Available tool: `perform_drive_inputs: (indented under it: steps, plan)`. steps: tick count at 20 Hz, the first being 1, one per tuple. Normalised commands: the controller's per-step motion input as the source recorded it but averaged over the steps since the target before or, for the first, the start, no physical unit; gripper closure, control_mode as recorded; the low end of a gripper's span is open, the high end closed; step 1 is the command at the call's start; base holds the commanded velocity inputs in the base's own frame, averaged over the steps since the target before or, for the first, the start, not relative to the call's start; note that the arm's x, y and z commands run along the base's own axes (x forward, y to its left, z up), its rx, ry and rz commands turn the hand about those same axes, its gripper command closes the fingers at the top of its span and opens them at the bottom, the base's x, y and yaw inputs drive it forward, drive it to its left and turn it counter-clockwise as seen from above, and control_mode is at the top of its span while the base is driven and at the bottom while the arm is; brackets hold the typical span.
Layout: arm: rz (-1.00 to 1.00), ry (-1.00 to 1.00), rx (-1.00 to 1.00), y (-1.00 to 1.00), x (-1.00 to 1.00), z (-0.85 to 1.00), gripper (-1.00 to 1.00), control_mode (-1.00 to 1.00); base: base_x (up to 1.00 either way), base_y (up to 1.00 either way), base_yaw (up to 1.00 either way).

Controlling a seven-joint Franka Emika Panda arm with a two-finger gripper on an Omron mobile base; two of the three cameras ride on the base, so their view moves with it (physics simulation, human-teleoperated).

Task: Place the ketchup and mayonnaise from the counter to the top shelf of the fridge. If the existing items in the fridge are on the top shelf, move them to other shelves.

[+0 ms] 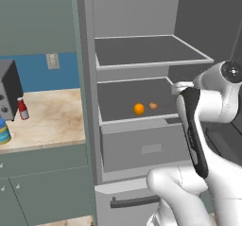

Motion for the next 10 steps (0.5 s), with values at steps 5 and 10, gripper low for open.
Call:
perform_drive_inputs:
  steps: [5,10]
  plan:
    - [0.00,0.32,-0.15,0.05,-1.00,0.00,-1.00,-1.00,0.00,0.00,0.00]
    - [0.02,0.23,-0.06,0.07,-0.62,0.13,-1.00,-1.00,0.00,0.00,0.00]
